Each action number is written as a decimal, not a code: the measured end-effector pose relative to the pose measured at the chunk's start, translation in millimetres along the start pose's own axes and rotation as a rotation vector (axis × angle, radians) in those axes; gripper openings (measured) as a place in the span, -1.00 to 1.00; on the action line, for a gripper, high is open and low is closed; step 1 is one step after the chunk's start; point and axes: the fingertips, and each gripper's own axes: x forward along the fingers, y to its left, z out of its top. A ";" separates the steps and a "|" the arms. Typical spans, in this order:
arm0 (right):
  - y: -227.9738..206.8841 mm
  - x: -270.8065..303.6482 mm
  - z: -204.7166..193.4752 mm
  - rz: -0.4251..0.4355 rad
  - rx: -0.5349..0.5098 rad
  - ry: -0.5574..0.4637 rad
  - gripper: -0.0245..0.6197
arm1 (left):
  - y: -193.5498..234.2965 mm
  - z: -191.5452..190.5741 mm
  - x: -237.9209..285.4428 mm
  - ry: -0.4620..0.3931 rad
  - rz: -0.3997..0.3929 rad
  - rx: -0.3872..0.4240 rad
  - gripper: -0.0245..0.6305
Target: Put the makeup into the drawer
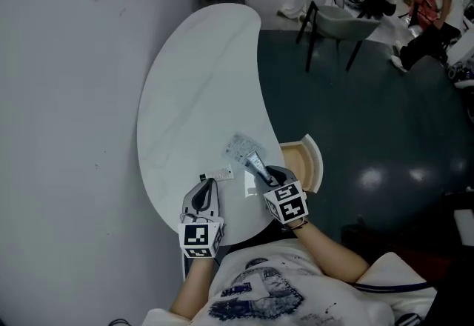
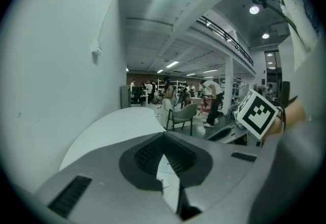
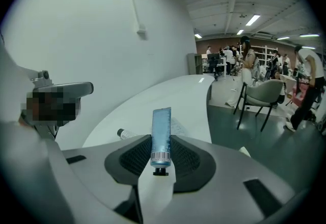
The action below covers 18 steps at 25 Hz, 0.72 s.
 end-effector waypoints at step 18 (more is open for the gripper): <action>-14.4 -74.6 -31.0 -0.274 0.173 -0.064 -0.51 | -60.9 9.7 8.5 -0.019 -0.334 0.096 -0.78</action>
